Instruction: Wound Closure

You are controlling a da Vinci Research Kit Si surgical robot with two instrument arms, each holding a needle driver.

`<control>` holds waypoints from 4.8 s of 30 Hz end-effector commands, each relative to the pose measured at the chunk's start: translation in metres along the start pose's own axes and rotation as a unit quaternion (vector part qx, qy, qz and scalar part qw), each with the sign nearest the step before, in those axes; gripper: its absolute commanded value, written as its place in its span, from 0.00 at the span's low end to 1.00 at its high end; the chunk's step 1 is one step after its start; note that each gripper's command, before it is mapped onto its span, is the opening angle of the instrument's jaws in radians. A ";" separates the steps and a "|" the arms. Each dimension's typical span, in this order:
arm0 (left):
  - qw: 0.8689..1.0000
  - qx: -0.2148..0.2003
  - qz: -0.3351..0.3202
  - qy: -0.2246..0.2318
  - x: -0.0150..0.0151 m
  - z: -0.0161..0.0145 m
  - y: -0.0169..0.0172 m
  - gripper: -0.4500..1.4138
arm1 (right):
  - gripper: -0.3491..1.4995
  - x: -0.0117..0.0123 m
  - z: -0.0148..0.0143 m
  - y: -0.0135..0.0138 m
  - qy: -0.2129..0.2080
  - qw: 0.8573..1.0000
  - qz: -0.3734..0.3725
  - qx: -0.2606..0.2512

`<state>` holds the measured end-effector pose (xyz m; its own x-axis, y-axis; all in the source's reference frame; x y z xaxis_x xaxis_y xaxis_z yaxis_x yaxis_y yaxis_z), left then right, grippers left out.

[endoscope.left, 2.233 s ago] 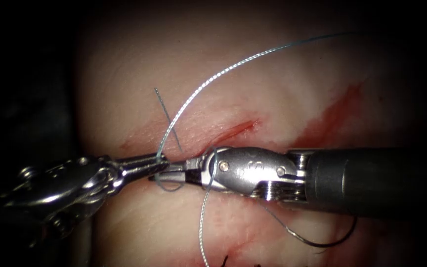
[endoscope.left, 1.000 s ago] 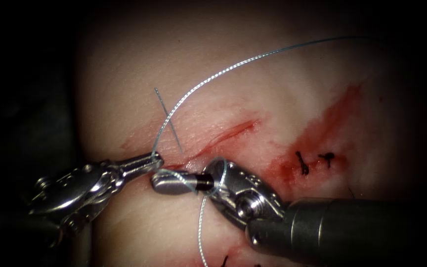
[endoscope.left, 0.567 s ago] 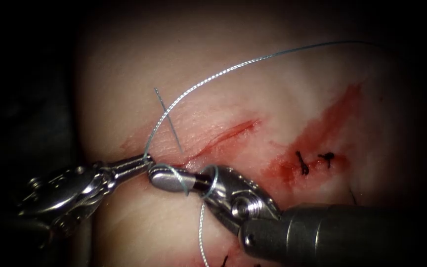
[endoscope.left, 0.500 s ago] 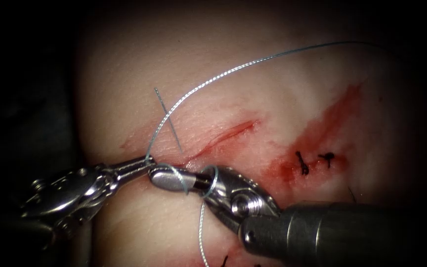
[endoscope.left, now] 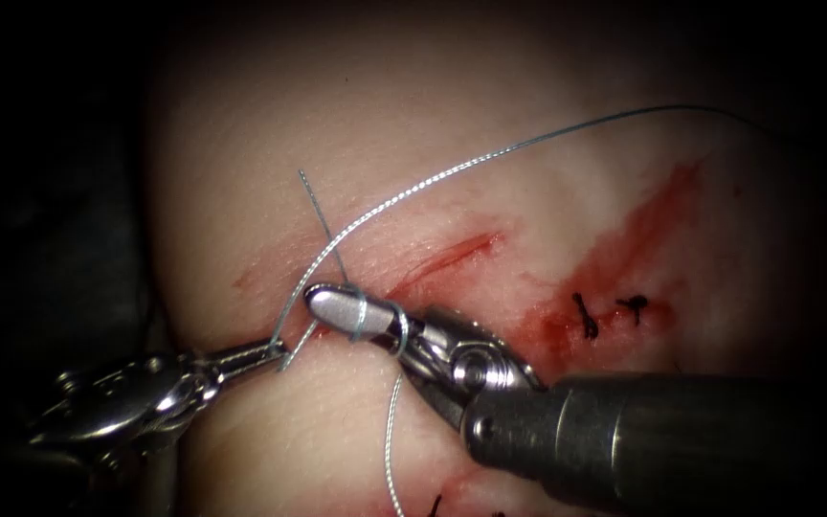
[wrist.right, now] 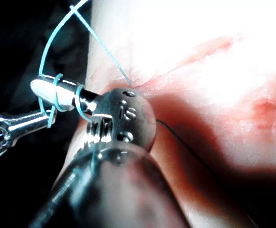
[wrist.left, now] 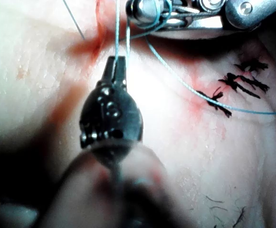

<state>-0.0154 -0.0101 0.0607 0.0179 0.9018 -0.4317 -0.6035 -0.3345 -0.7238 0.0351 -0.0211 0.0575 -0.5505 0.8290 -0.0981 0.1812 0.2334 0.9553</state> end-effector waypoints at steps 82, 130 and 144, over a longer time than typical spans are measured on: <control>0.996 -0.014 0.068 -0.061 0.0007 0.0033 0.0006 0.00 | 0.27 -0.0027 0.0028 0.0009 -0.142 0.875 -0.323 -0.333; 0.998 -0.009 0.027 -0.057 0.0007 0.0046 0.0012 0.00 | 0.00 -0.0013 0.0054 0.0035 -0.243 0.818 -0.320 -0.412; 0.998 -0.012 0.021 -0.059 0.0009 0.0040 0.0007 0.00 | 0.00 0.0003 0.0045 0.0002 -0.217 0.840 -0.320 -0.382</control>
<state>-0.0183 -0.0079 0.0614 -0.1025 0.9112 -0.3991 -0.5839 -0.3799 -0.7174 0.0379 -0.0182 0.0561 0.0407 0.8012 -0.5970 -0.7059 0.4460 0.5503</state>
